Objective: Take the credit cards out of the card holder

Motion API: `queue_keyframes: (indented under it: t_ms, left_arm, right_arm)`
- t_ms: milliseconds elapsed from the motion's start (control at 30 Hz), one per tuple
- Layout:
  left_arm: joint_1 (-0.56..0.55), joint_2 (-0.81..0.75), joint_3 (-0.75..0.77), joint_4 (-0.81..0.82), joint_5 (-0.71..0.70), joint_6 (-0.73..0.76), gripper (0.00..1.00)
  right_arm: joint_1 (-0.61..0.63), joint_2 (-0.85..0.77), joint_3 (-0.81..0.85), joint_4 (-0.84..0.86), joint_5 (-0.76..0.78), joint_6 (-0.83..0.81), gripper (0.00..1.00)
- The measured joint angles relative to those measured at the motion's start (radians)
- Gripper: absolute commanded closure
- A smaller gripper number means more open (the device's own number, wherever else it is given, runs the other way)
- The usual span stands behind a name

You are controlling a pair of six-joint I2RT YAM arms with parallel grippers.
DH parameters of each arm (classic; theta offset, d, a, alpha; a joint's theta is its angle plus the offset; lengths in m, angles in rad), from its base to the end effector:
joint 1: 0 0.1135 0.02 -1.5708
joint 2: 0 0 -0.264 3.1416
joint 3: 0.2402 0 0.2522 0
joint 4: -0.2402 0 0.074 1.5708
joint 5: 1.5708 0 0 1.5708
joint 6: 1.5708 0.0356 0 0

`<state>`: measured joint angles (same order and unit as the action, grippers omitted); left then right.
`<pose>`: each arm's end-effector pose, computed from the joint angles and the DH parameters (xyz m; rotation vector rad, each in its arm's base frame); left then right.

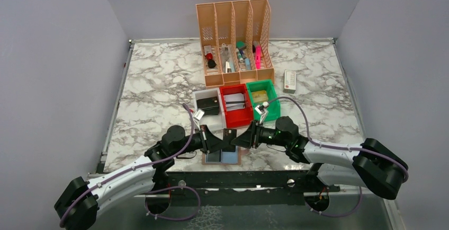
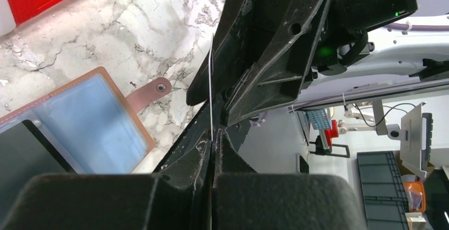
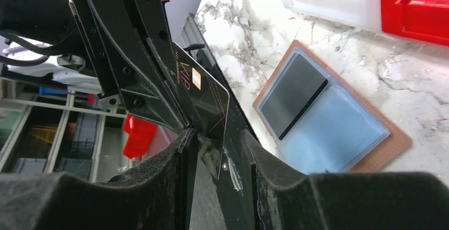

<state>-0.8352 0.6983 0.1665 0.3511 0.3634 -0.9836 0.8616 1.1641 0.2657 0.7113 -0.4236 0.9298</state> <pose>0.1013 -0.1307 0.1914 0.1595 2.0455 -1.5634 0.1320 0.1762 0.1819 -0.2930 2.0469 1.5901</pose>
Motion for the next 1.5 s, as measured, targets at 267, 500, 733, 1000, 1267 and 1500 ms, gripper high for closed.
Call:
queue_keyframes:
  t_ms: [267, 500, 733, 1000, 1267, 1500]
  left_arm:
    - [0.001, -0.013, -0.035, 0.043, 0.014, -0.015, 1.00]
    - [0.003, -0.028, -0.051, 0.040, 0.010, -0.026, 0.41]
    - [0.002, -0.055, 0.080, -0.262, -0.109, 0.058, 0.21]
    - [0.003, -0.001, 0.443, -0.737, -0.496, 0.228, 0.09]
    - [0.167, 0.076, 0.540, -0.932, -0.675, 0.375, 0.02]
    - [0.433, 0.133, 0.557, -0.927, -0.594, 0.510, 0.02]
  right_arm:
    - [-0.006, 0.059, -0.006, 0.096, -0.067, 0.047, 0.90]
    - [-0.011, 0.058, -0.017, 0.134, -0.084, 0.067, 0.97]
    - [-0.013, -0.005, -0.029, 0.046, -0.029, 0.056, 0.98]
    - [-0.013, -0.096, 0.065, -0.237, 0.119, -0.058, 0.98]
    - [-0.013, -0.033, 0.296, -0.425, 0.212, -0.233, 0.99]
    - [-0.009, 0.142, 0.488, -0.537, 0.266, -0.383, 0.99]
